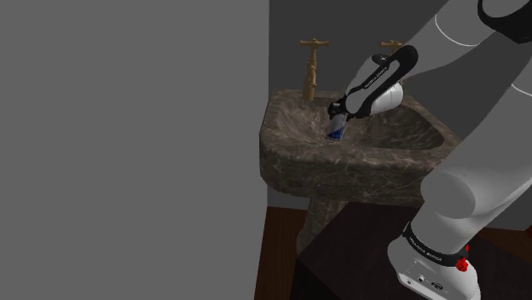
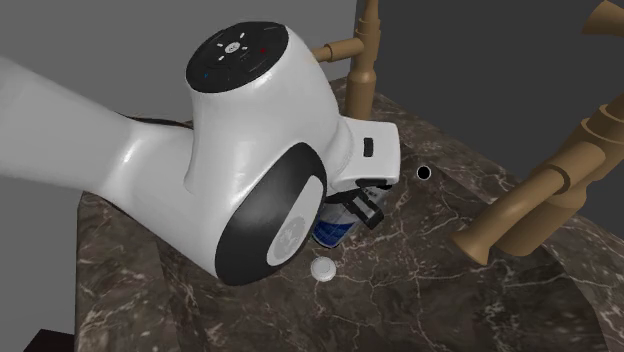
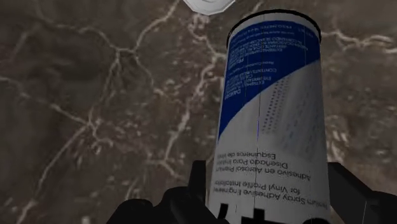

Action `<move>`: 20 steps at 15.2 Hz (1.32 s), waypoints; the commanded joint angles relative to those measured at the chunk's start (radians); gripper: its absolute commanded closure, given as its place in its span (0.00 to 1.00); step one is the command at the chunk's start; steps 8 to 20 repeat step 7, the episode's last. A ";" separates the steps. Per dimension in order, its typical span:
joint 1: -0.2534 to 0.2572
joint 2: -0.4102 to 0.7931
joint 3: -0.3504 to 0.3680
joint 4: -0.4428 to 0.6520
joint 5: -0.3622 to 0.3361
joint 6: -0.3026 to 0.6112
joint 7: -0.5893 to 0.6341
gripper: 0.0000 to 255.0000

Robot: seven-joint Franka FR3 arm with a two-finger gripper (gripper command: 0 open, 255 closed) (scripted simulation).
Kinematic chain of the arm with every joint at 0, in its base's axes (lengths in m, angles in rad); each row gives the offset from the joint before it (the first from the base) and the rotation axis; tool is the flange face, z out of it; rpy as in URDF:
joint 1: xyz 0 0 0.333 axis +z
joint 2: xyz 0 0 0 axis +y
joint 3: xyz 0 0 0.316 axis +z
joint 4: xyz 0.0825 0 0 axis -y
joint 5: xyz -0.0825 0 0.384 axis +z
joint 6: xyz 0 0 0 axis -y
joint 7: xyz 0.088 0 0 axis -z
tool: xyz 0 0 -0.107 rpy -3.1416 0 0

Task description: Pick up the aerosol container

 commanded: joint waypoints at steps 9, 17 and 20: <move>0.001 -0.079 0.004 0.019 -0.003 -0.097 -0.002 1.00; 0.001 -0.079 0.004 0.019 -0.003 -0.097 -0.002 1.00; 0.001 -0.079 0.004 0.019 -0.003 -0.097 -0.002 1.00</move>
